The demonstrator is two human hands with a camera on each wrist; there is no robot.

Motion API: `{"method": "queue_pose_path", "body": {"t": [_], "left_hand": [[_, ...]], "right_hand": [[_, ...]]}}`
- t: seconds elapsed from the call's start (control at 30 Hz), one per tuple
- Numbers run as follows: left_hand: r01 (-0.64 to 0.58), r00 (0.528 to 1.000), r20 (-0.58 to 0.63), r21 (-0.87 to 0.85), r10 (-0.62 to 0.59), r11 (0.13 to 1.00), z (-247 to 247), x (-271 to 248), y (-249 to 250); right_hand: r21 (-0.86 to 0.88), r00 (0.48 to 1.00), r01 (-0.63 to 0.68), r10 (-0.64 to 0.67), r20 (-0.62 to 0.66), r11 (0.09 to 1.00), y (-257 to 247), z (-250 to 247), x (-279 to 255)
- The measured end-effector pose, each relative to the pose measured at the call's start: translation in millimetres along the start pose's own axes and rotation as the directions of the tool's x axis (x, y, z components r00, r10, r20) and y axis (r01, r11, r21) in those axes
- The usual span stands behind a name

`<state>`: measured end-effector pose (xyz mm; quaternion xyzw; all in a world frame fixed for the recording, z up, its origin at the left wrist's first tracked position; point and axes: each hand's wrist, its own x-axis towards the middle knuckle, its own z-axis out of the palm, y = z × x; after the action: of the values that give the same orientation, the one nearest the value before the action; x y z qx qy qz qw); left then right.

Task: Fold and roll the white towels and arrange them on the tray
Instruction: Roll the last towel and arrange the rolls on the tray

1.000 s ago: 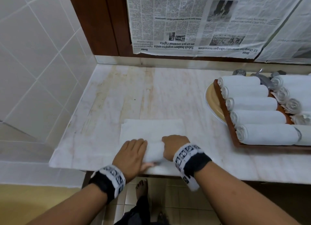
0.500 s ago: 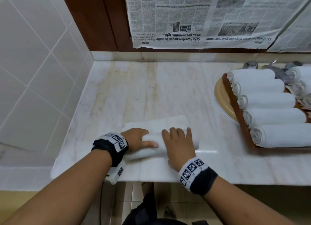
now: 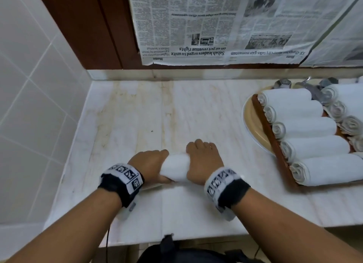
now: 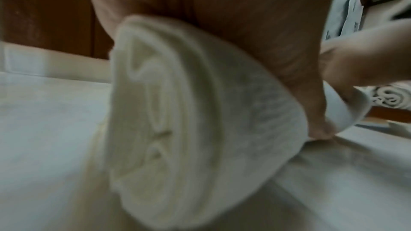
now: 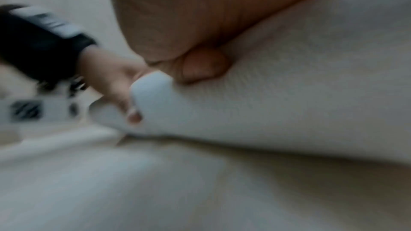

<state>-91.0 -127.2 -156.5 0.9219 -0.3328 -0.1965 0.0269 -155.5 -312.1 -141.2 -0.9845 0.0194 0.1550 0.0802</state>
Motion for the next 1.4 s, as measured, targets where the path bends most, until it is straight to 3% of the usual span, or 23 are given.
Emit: {"method": "queue_pose_path", "body": {"t": [0.03,0.13,0.2,0.27,0.3,0.33,0.37,0.43,0.47,0.53,0.6,0.67,0.83,0.93,1.07,1.23,1.3,1.4], "left_hand": [[-0.034,0.999,0.004,0.022,0.034,0.999,-6.2,5.3,-2.7],[-0.087,0.978,-0.177,0.146,0.112,0.986,-8.5,15.0,-12.6],[0.062,0.951,-0.307,0.088,-0.032,0.994,-1.9,17.9,-20.3],[0.23,0.849,-0.427,-0.23,-0.31,0.946,3.3,12.4,-22.0],[0.265,0.792,-0.416,-0.424,-0.446,0.866,5.6,7.7,-17.9],[0.258,0.768,-0.347,-0.602,-0.539,0.755,5.3,2.6,-11.3],[0.25,0.803,-0.198,-0.744,-0.562,0.62,4.6,-2.0,-2.3],[0.27,0.924,0.152,-0.91,-0.352,0.315,5.8,-5.6,19.5],[0.28,0.946,0.24,-0.944,-0.218,0.176,7.1,-5.0,30.5],[0.256,0.956,0.258,-0.966,-0.142,-0.038,8.3,1.4,44.5],[0.212,0.939,0.279,-0.93,-0.201,-0.299,2.4,6.7,51.6],[0.166,0.917,0.306,-0.875,-0.254,-0.455,-6.2,9.1,57.1],[0.093,0.918,0.285,-0.831,-0.275,-0.548,-23.4,8.2,79.7],[0.026,0.949,0.19,-0.845,-0.253,-0.534,-37.6,4.3,122.2],[-0.037,0.981,0.06,-0.876,-0.185,-0.481,-59.4,4.4,197.3],[-0.037,0.999,-0.027,-0.904,-0.03,-0.426,-80.6,14.0,292.4],[-0.011,1.0,-0.017,-0.918,0.013,-0.396,-86.1,23.6,322.7],[-0.01,1.0,-0.013,-0.955,0.008,-0.295,-92.3,48.4,354.2]], "right_hand": [[0.006,0.998,0.005,-0.005,-0.061,1.0,1.7,5.9,-10.1],[-0.013,0.993,-0.003,0.002,-0.122,1.0,4.4,20.4,-34.3],[-0.044,0.996,-0.042,0.039,-0.084,0.998,6.7,25.2,-37.7],[-0.039,0.993,-0.11,0.108,-0.037,0.993,9.8,23.2,-32.8],[-0.018,0.99,-0.142,0.141,-0.027,0.99,10.7,21.2,-29.4],[0.004,0.985,-0.169,0.169,-0.03,0.986,10.8,20.0,-27.0],[0.02,0.981,-0.188,0.189,-0.034,0.982,9.3,19.1,-25.7],[0.052,0.978,-0.201,0.203,-0.048,0.978,4.8,17.8,-24.5],[0.068,0.979,-0.194,0.197,-0.05,0.979,2.7,18.1,-24.3],[0.106,0.986,-0.153,0.159,-0.042,0.982,-0.5,17.5,-25.4],[0.205,0.993,-0.102,0.111,-0.033,0.974,-0.8,13.6,-30.2],[0.377,0.998,-0.043,0.053,-0.016,0.925,3.7,7.5,-40.4],[0.742,0.988,-0.053,-0.073,0.136,0.668,42.8,-5.0,-76.2],[0.849,0.983,-0.081,-0.099,0.155,0.522,79.2,-6.0,-105.0],[0.829,0.987,-0.066,-0.085,0.135,0.555,140.4,-14.0,-146.6],[0.91,0.992,0.062,-0.129,-0.01,0.41,208.9,-39.1,-197.3],[0.942,0.995,0.076,-0.082,-0.052,0.326,230.0,-49.3,-213.5],[0.942,0.995,0.063,0.054,-0.085,0.328,264.0,-59.4,-226.8]]}}
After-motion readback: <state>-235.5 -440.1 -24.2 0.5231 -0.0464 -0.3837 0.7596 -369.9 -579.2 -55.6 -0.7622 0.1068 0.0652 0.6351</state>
